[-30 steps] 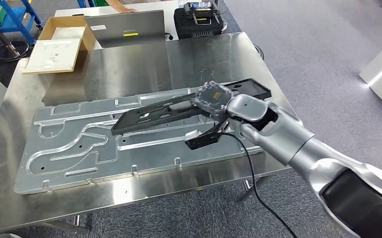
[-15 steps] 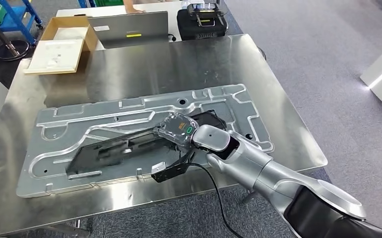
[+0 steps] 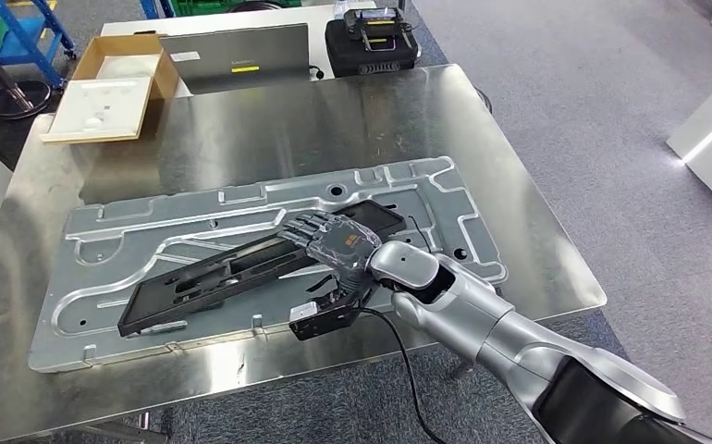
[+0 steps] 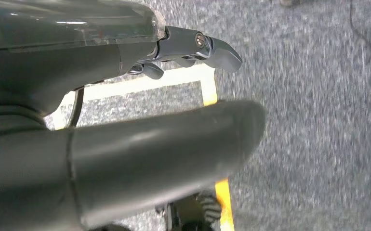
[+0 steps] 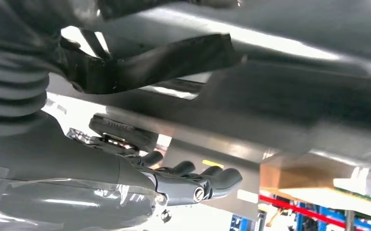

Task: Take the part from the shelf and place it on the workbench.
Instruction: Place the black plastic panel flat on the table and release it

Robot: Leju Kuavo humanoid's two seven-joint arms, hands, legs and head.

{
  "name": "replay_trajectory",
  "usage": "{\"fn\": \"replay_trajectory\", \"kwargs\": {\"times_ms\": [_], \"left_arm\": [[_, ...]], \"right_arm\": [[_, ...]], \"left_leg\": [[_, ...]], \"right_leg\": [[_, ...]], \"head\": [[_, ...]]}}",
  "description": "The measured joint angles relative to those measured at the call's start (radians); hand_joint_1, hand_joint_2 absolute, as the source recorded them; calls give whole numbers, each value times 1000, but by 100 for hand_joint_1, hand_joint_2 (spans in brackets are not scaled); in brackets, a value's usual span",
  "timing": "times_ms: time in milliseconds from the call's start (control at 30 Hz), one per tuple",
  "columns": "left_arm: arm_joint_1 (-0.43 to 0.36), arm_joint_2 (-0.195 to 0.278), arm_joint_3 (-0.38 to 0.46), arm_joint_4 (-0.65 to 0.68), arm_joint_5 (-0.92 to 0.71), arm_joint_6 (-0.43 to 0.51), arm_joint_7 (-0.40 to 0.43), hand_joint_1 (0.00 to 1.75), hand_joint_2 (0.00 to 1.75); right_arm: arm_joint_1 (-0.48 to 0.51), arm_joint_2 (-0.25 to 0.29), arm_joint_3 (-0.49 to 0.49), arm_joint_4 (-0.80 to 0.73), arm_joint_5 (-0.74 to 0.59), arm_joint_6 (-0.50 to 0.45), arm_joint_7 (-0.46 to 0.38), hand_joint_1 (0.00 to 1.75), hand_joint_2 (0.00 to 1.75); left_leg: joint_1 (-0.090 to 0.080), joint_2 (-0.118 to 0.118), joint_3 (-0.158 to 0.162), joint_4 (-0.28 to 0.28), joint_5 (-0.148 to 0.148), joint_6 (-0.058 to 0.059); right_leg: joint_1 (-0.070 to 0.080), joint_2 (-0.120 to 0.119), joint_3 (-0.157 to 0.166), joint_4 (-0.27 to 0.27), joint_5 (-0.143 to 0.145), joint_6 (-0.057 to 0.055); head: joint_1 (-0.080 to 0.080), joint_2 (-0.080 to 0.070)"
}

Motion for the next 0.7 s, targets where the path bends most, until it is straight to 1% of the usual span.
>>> {"fn": "replay_trajectory", "kwargs": {"times_ms": [33,67,100,133,167,200,233,267,300,333,367,400,433,467,500,533,567,600,633,667,700], "left_arm": [[0,0,0,0,0,0,0,0,0],[-1,1,0,0,-1,0,-1,0,0],[0,1,0,0,-2,0,-1,0,0],[0,2,0,0,-2,0,-1,0,0],[1,2,0,0,-3,0,-1,0,0],[2,3,0,0,-3,0,-1,0,0],[2,4,0,0,-3,0,-1,0,0],[2,5,0,0,-3,0,-1,0,0],[1,5,0,0,-3,0,-1,0,0],[0,5,0,0,-3,0,-1,0,0],[-1,5,0,0,-3,0,-1,0,0],[-2,5,0,0,-3,0,-1,0,0],[-2,5,0,0,-3,0,-1,0,0],[-1,5,0,0,-3,0,-2,0,0],[0,5,0,0,-3,0,-4,0,0],[0,5,0,0,-3,-2,-7,0,0],[0,5,0,0,-3,-4,-10,0,0],[0,5,0,0,-3,-8,-14,0,0],[1,5,0,0,-2,-12,-19,0,0],[2,5,0,0,-1,-17,-25,0,0],[3,5,0,0,0,-21,-31,0,0]], "right_arm": [[0,0,-3,0,0,0,0,0,0],[0,0,-4,0,0,0,0,0,0],[1,1,-5,0,0,0,0,0,0],[2,1,-5,0,0,0,0,0,0],[5,1,-5,0,0,0,0,0,0],[8,1,-5,0,0,0,0,0,0],[10,1,-5,0,0,0,0,0,0],[11,1,-5,0,0,0,0,0,0],[11,1,-5,0,0,0,0,0,0],[11,1,-6,0,0,0,0,0,0],[10,1,-6,0,0,0,0,0,0],[9,1,-7,0,0,0,0,0,0],[9,1,-7,0,-1,-1,2,0,0],[10,1,-9,0,-2,-2,5,0,0],[10,1,-13,-2,-6,-5,9,0,0],[12,0,-19,-5,-11,-12,15,0,0],[14,-2,-29,-12,-17,-24,20,0,0],[20,-6,-43,-22,-26,-43,25,0,0],[28,-12,-59,-36,-37,-67,28,0,0],[41,-18,-81,-54,-57,-94,26,0,0],[59,-27,-107,-80,-94,-123,13,0,0]], "left_leg": [[-1,0,-6,17,-14,-4],[0,1,-22,57,-40,-8],[1,1,-48,116,-73,-11],[3,1,-80,186,-106,-16],[5,1,-109,247,-129,-20],[7,1,-123,276,-132,-25],[9,1,-119,267,-115,-29],[12,1,-94,220,-83,-33],[15,2,-59,151,-47,-36],[16,2,-25,87,-24,-38],[16,1,-2,40,-11,-34],[15,1,10,17,-8,-28],[12,-1,12,11,-11,-21],[12,-1,10,10,-9,-12],[13,-1,10,8,-6,-6],[14,0,10,5,-3,2],[15,1,10,3,-1,8],[16,1,10,2,0,13],[15,2,10,2,0,15],[14,1,10,2,0,17],[14,1,10,3,-1,17]], "right_leg": [[-5,-1,6,-10,4,0],[-9,-3,11,-17,8,-1],[-9,-3,12,-19,9,-1],[-9,-3,11,-18,9,-2],[-9,-3,10,-16,8,-1],[-10,-3,9,-14,7,0],[-12,-3,7,-10,6,2],[-14,-2,7,-4,2,6],[-16,-2,6,3,-2,12],[-16,-1,3,12,-7,18],[-15,-1,0,20,-11,24],[-13,-1,-4,25,-13,30],[-12,0,-6,27,-13,35],[-12,-1,-7,26,-11,39],[-14,0,-8,29,-14,44],[-16,0,-14,44,-26,49],[-18,0,-28,76,-48,54],[-20,0,-51,127,-79,59],[-21,0,-80,192,-112,63],[-22,0,-109,254,-137,66],[-23,0,-129,295,-148,67]], "head": [[0,0],[0,0],[0,0],[0,0],[0,0],[0,0],[0,0],[0,0],[0,0],[0,0],[0,0],[0,0],[0,0],[0,0],[0,0],[0,0],[0,0],[0,0],[0,0],[0,0],[0,0]]}}
